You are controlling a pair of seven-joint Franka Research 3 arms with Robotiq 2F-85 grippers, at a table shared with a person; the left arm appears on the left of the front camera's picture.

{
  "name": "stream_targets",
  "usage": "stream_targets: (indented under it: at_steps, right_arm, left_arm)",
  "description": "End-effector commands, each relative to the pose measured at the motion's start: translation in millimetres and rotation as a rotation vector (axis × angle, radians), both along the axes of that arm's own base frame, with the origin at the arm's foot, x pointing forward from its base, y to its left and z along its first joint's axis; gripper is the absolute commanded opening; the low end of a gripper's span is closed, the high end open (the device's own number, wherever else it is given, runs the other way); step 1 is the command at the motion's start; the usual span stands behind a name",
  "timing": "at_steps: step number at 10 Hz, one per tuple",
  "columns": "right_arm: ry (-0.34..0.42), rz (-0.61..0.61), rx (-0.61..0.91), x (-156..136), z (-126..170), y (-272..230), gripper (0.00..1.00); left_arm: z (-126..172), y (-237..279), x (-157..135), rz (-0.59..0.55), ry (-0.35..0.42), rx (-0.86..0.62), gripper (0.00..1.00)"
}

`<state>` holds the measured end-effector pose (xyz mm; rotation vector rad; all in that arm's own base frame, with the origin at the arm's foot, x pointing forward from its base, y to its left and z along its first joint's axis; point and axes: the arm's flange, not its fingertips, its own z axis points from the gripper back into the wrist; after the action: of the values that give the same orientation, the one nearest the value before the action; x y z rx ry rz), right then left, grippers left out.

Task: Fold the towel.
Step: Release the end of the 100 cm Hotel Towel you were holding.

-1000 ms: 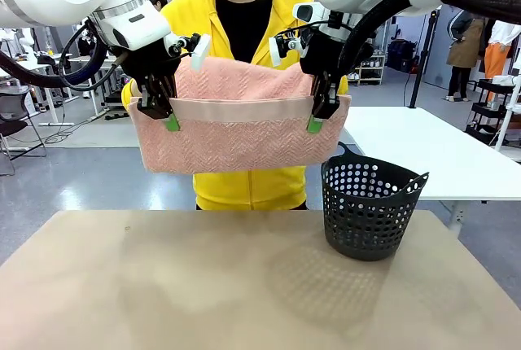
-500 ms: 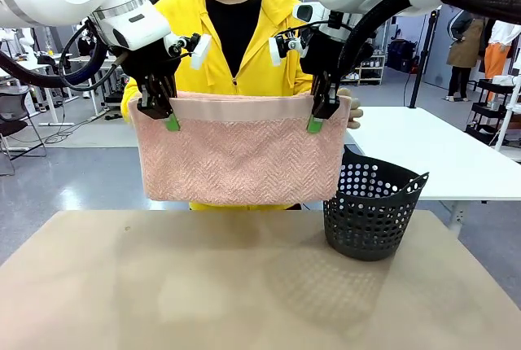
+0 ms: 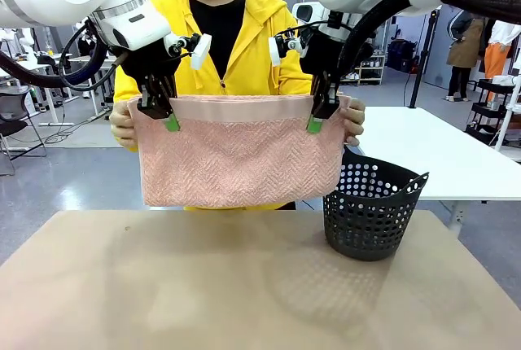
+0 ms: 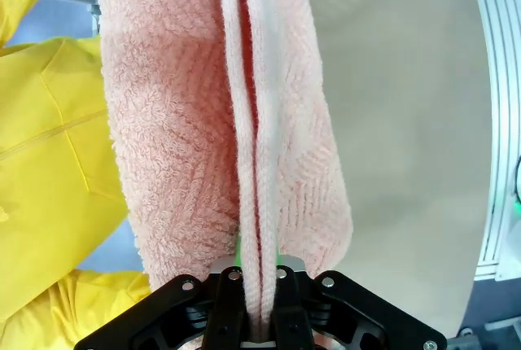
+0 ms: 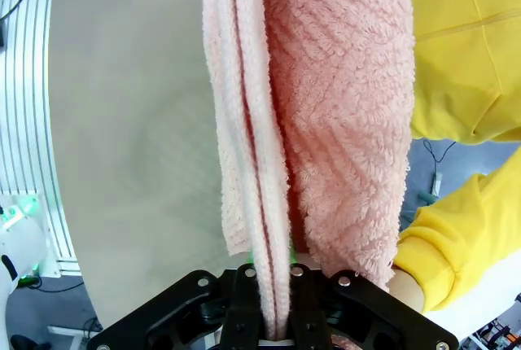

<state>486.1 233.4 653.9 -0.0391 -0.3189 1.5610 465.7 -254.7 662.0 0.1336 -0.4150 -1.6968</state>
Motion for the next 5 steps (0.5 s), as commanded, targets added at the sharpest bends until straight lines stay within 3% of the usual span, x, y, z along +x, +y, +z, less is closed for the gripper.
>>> stream_targets:
  at_steps: [1,5]
  right_arm:
    - [-0.002,-0.002,-0.004,0.6,0.1,-1.8,0.00]
    - [-0.002,-0.002,-0.004,0.6,0.1,-1.8,0.00]
  left_arm:
    - [1.4,1.0,-0.2,0.000,-0.003,0.000,0.00]
    - [1.4,1.0,-0.2,0.000,-0.003,0.000,0.00]
